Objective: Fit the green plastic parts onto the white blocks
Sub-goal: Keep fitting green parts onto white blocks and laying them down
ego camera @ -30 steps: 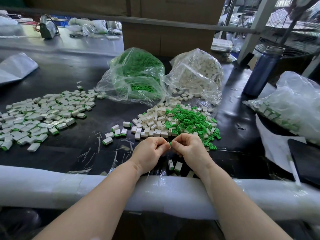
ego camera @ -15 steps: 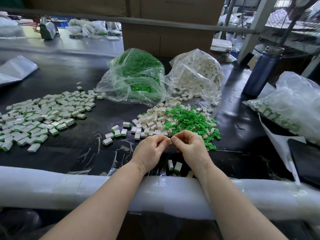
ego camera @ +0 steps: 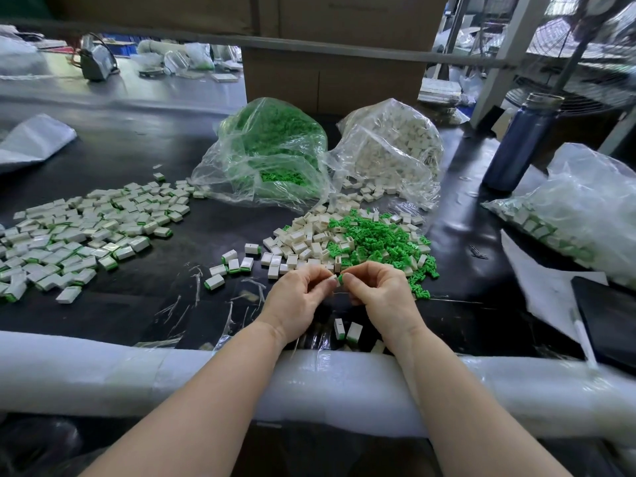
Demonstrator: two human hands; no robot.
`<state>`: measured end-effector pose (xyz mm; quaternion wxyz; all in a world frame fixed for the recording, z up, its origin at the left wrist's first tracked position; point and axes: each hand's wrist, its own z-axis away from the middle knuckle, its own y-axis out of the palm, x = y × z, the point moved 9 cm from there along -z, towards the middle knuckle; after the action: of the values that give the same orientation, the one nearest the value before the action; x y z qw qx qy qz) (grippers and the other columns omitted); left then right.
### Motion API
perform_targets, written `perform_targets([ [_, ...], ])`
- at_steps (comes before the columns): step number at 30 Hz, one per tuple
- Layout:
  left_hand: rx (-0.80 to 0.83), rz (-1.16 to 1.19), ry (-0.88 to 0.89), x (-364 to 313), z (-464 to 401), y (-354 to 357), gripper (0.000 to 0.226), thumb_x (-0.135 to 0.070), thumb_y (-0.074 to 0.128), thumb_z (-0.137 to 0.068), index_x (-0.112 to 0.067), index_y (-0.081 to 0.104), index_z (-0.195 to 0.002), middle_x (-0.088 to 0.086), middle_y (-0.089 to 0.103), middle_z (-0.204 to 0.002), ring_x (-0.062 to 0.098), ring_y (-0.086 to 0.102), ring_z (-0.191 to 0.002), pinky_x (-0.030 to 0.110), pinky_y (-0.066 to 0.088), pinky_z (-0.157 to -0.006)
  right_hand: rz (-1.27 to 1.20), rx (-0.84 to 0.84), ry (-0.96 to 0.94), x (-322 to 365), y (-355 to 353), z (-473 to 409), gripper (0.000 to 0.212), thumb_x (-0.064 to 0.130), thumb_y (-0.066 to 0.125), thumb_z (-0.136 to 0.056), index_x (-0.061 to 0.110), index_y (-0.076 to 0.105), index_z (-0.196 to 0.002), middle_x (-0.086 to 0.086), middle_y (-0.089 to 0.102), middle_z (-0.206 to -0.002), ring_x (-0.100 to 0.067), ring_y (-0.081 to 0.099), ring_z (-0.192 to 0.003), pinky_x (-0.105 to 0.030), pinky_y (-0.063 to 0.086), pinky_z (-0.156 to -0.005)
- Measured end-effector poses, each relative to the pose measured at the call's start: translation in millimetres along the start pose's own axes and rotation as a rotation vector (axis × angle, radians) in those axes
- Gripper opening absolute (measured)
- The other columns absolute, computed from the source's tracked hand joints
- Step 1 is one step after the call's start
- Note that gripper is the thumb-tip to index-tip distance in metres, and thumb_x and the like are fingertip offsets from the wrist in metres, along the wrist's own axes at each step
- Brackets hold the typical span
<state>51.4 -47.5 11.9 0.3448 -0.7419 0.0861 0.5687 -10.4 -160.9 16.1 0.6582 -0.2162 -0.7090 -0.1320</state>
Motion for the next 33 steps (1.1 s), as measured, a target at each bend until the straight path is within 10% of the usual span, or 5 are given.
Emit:
perform_targets([
  [11, 0.064, 0.009, -0.072, 7, 1, 4, 0.013, -0.016, 0.058, -0.091, -0.012, 0.070, -0.092, 0.009, 0.072, -0.090, 0.026, 0.066, -0.092, 0.045, 0.048, -0.092, 0.197, 0.039, 0.023, -4, 4, 0, 0.020, 0.009, 0.063, -0.087, 0.018, 0.061, -0.069, 0.001, 0.060, -0.064, -0.002, 0.051, -0.054, -0.014, 0.042, -0.054],
  [19, 0.090, -0.195, -0.013, 0, 3, 6, 0.013, -0.024, 0.059, -0.091, -0.025, 0.068, -0.081, -0.011, 0.064, -0.072, 0.010, 0.059, -0.077, 0.028, 0.048, -0.081, 0.265, 0.081, 0.016, -2, 7, 1, 0.024, 0.006, 0.063, -0.085, 0.020, 0.061, -0.065, 0.000, 0.064, -0.061, -0.007, 0.058, -0.057, -0.020, 0.048, -0.060],
  [33, -0.041, -0.020, -0.018, -4, 3, -2, 0.008, -0.024, 0.063, -0.087, -0.030, 0.069, -0.088, 0.002, 0.070, -0.080, 0.022, 0.066, -0.079, 0.040, 0.053, -0.080, 0.002, 0.024, -0.019, 4, 2, 2, 0.016, 0.002, 0.070, -0.079, 0.012, 0.064, -0.067, 0.004, 0.063, -0.056, -0.001, 0.057, -0.049, -0.012, 0.044, -0.047],
])
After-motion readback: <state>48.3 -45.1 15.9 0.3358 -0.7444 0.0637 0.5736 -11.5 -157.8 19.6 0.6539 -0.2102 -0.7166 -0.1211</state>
